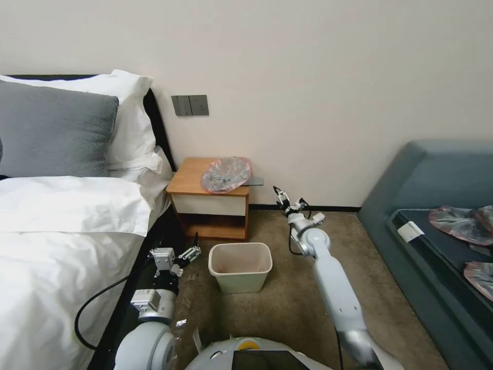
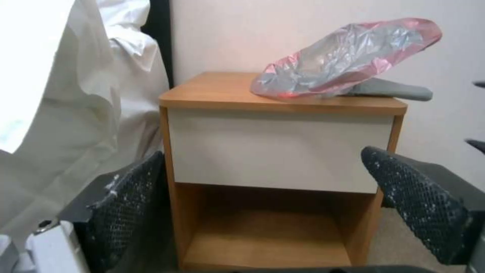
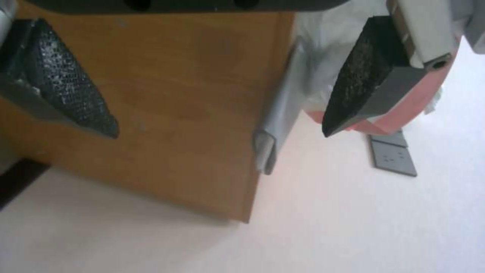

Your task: Pick up the garbage bag from the table and place it over the trash can.

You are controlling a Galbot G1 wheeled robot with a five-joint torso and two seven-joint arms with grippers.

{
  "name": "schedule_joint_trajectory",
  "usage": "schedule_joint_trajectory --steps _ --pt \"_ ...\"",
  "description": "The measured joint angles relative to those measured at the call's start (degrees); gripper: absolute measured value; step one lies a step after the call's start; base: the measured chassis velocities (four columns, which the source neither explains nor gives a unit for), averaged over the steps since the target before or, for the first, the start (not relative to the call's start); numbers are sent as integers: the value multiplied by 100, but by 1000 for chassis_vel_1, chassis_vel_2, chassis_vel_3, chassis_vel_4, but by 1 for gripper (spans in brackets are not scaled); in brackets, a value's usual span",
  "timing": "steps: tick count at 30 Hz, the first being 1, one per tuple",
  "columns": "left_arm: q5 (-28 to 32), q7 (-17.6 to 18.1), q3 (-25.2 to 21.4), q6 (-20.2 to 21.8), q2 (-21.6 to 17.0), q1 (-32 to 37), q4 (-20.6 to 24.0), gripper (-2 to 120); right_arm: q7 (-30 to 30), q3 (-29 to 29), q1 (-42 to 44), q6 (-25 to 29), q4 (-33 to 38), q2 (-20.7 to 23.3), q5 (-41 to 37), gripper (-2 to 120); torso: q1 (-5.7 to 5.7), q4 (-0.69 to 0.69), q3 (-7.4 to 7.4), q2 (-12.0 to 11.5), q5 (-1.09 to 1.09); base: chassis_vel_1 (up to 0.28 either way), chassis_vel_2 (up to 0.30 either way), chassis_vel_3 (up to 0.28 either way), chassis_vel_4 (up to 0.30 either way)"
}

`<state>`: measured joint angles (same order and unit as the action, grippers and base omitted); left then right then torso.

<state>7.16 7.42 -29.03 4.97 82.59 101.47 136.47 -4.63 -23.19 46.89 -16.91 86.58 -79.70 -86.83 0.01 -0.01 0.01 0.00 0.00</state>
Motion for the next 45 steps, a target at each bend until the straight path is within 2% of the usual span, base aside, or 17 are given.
schedule_joint_trajectory --steps 8,18,25,26,29,30,32,33,36,38,41,43,45 --pt "5 -7 -14 -45 -1 -44 -108 100 348 261 -844 -201 -1056 -190 -58 100 0 1 0 0 0 0 0 0 0" --pt "19 -21 30 -71 38 -138 -316 100 703 444 -1284 -134 -1807 -386 -3 98 -1 0 0 0 0 0 0 0 0" --pt "4 -27 49 -112 80 -194 -455 100 896 461 -1390 -51 -1979 -487 77 72 -1 0 0 0 0 0 0 0 0" --pt "4 -27 49 -112 80 -194 -455 100 896 461 -1390 -51 -1979 -487 77 72 -1 0 0 0 0 0 0 0 0" --pt "-73 -63 74 -221 135 -189 -547 100 982 451 -1380 -57 -1967 -539 110 56 -1 1 0 0 0 0 0 0 0" --pt "-73 -63 74 -221 135 -189 -547 100 982 451 -1380 -57 -1967 -539 110 56 -1 1 0 0 0 0 0 0 0" --pt "-100 -102 79 -278 130 -186 -574 100 1020 440 -1362 -57 -1945 -562 181 46 -1 1 0 0 0 0 0 0 0" --pt "-100 -102 79 -278 130 -186 -574 100 1020 440 -1362 -57 -1945 -562 181 46 -1 1 0 0 0 0 0 0 0" --pt "-117 -165 79 -331 126 -183 -586 100 1066 381 -1340 -77 -1905 -570 293 30 -1 0 -1 0 0 0 0 0 0" --pt "-122 -172 81 -342 136 -181 -589 100 1066 351 -1333 -85 -1891 -576 313 26 -1 0 -1 0 0 0 0 0 0" --pt "-148 -179 93 -366 159 -175 -604 100 1060 323 -1327 -88 -1875 -577 332 13 -1 0 -1 0 0 0 0 0 0" --pt "-158 -180 95 -371 169 -172 -606 100 1056 323 -1321 -85 -1869 -577 335 10 -1 0 -1 0 0 0 0 0 0" --pt "-177 -180 103 -379 192 -167 -618 100 1005 332 -1286 -54 -1804 -588 343 0 -1 0 -1 0 0 0 0 0 0"
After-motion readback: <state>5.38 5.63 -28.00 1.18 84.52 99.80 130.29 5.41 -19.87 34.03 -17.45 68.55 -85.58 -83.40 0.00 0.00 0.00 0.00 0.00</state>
